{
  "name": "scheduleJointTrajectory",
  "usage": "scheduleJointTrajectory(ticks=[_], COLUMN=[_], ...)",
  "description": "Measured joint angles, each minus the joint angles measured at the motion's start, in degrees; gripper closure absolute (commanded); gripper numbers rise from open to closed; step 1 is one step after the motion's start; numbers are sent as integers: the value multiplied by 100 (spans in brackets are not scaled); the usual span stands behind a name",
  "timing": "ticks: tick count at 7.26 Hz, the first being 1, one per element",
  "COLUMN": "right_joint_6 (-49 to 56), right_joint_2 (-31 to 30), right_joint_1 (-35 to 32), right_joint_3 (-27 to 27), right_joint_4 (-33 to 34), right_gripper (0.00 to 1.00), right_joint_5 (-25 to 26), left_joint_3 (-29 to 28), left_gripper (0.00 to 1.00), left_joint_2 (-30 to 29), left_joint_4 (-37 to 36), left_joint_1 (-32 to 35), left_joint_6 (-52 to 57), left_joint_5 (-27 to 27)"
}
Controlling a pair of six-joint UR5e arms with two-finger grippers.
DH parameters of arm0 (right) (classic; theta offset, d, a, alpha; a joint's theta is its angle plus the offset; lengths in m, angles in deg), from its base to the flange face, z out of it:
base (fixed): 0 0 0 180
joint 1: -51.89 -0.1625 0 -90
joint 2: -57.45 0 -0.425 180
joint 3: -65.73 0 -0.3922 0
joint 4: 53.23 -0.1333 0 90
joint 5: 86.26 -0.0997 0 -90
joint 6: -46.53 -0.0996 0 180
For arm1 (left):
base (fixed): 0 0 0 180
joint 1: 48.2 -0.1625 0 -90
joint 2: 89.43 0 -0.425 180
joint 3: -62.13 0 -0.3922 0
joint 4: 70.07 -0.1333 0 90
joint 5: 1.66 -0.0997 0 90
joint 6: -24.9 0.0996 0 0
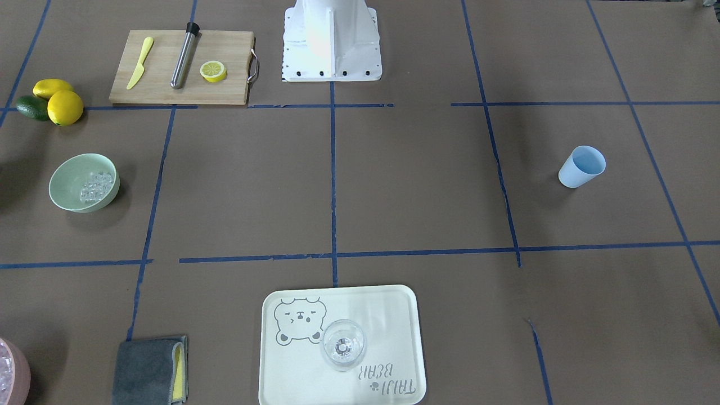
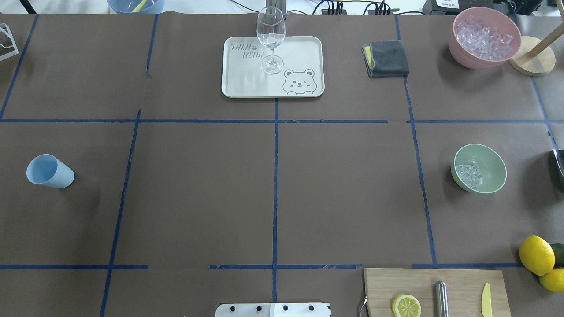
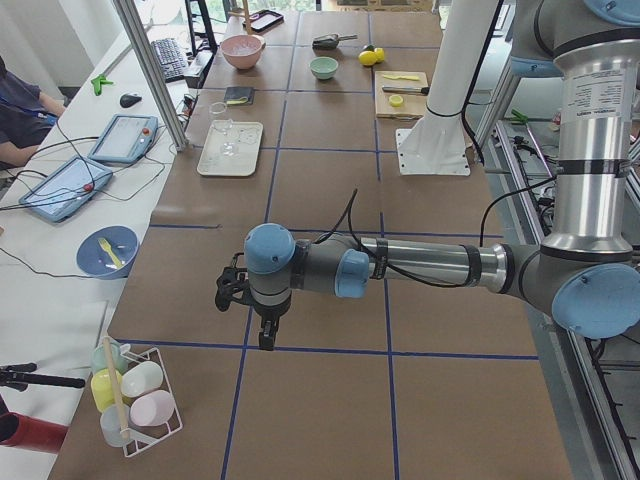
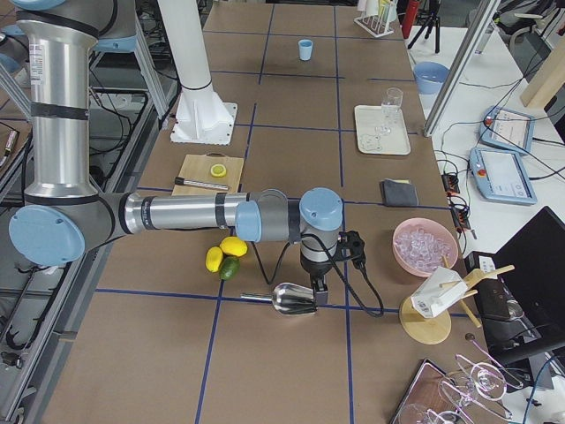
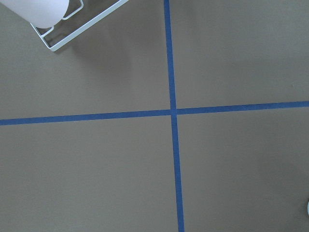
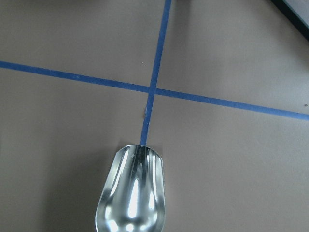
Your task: Pour ice into bowl
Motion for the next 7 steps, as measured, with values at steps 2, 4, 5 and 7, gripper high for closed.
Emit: scheduleJointTrajectory(ticks=[2, 4, 5, 7], right_joint_6=[-128, -187, -202, -206], right_joint_2=[-218, -267, -261, -267], right_joint_1=[-8, 15, 23, 28], right_joint_3=[156, 209, 214, 212], right_joint_4=[74, 71, 69, 41], right_gripper=[0, 0, 0, 0], right_joint_5=[43, 177, 196, 194], left_joint_3=[-12, -25, -38, -52], left_gripper=[0, 0, 0, 0], left_joint_2=[1, -17, -14, 28], left_joint_4=[-10, -38, -47, -50], left_joint_1=[-2, -20, -27, -35], left_joint_6=[-2, -13, -14, -8], left_joint_5=[6, -4, -13, -17])
